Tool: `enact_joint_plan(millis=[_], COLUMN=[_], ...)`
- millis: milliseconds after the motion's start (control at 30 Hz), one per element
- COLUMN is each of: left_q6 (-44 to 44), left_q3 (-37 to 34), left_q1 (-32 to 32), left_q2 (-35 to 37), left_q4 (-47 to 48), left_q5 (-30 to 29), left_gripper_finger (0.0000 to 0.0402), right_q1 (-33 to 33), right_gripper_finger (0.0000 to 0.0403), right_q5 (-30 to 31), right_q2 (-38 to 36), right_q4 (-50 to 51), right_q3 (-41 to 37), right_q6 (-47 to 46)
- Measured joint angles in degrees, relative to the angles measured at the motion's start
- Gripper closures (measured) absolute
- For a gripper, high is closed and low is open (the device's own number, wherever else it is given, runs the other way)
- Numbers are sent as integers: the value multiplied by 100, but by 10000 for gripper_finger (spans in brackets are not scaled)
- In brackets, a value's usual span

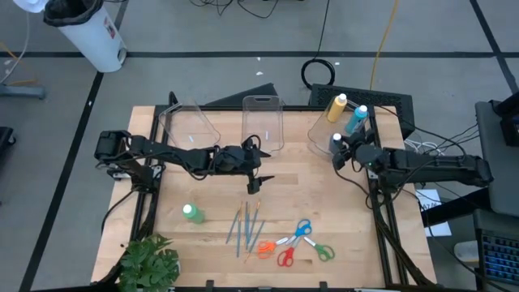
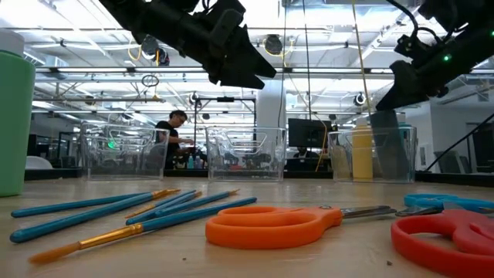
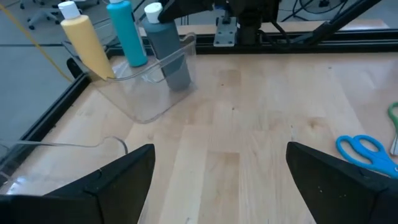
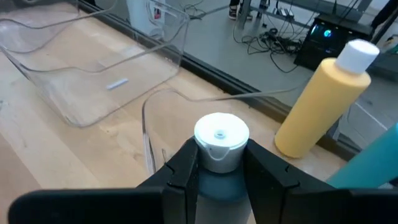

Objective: Pick & Place Paint Supplies
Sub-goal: Put the blue paint bottle into the right transparent bin

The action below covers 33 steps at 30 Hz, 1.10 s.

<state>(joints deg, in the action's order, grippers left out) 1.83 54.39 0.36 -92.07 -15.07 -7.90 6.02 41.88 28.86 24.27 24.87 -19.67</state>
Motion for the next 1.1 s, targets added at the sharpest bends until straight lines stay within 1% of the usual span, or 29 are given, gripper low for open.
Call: enact_joint_plan(millis=[133,200,333,400,633,900,1000,1100], left_q6=[-68,-82,-82,-82,-111,-128,-128,-128], left_q3=[0,0,0,0,0,0,0,-1], left_q1=[32,33,33,31,33,26,26,26], left_q2=[0,0,0,0,0,-2,-2,-2], left_q4=[-2,-9,-13,-16,-26,-24,-24,-25], left_q5=[-2,-3,-4,-4,-7,39,42,42], left_gripper_finger=[36,36,36,36,36,36,36,36], right_q1=[-2,0,0,25,495,1093,1217,1304], right_gripper_finger=[317,317,317,317,317,317,317,317], right_q5=[13,0,5,2,-6,-719,-887,-919], right_q2=[-2,2,36,105,644,1434,1604,1792], right_q4=[-38,-195,-1107,-1365,-1810,-2553,-2790,-2912], right_q3=[-47,-58,-58,-55,-57,-57,-57,-57], right_q6=[-1,141,711,950,1183,1078,1003,1009])
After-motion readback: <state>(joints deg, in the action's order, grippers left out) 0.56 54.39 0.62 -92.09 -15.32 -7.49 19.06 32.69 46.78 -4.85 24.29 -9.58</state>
